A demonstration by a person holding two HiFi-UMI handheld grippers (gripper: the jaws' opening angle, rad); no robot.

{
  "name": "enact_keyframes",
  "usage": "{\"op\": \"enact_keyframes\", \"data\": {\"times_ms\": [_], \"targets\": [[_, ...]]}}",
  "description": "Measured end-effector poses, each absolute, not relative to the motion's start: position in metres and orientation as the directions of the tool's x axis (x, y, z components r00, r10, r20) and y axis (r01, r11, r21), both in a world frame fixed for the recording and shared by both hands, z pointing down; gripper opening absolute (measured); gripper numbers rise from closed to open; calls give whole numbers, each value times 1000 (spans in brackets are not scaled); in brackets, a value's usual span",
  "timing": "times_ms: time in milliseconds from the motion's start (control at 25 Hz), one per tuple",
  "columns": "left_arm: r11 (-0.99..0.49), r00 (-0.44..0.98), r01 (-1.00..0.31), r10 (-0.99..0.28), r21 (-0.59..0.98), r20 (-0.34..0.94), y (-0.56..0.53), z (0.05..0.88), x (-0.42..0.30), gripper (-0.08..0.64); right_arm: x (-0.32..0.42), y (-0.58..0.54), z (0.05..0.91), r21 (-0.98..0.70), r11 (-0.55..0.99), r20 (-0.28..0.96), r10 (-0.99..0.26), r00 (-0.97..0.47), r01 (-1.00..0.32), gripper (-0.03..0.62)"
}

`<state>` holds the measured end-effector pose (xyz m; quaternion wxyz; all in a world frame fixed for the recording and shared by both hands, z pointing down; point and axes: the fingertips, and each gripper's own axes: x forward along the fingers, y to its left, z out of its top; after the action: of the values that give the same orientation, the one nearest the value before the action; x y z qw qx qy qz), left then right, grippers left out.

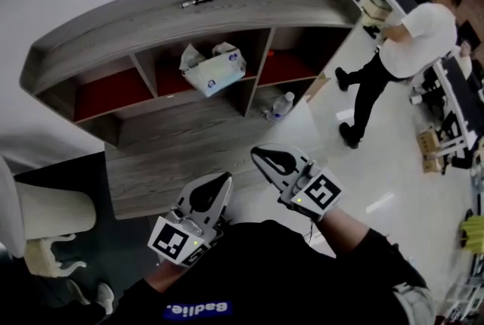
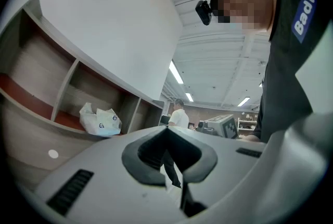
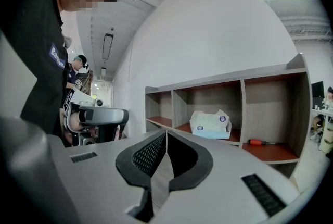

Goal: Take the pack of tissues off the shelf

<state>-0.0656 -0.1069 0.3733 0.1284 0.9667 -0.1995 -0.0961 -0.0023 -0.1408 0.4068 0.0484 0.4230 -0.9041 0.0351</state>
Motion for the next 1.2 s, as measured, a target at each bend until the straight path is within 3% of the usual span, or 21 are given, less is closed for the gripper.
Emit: {"op": "enact_keyframes", "data": {"times_ms": [480,680,840,1200], "targets": [[-852,873,-426,-476,304,-110,-129,382,-67,2,2,-186,394,138,666,114,-746,-656,-733,32],[-835,855,-458,-507,304,-106,-133,375,-50,2,11,-201,403,191,710,167,-704,-690,-678,35],[-820,836,-490,-538,296,-110,-143,371,-42,2,20,-218,403,253,719,188,-693,-696,-648,111],[-786,798,-544,-593,292,-106,-164,371,-28,2,30,-265,421,395,729,288,-676,-678,-559,189]]}}
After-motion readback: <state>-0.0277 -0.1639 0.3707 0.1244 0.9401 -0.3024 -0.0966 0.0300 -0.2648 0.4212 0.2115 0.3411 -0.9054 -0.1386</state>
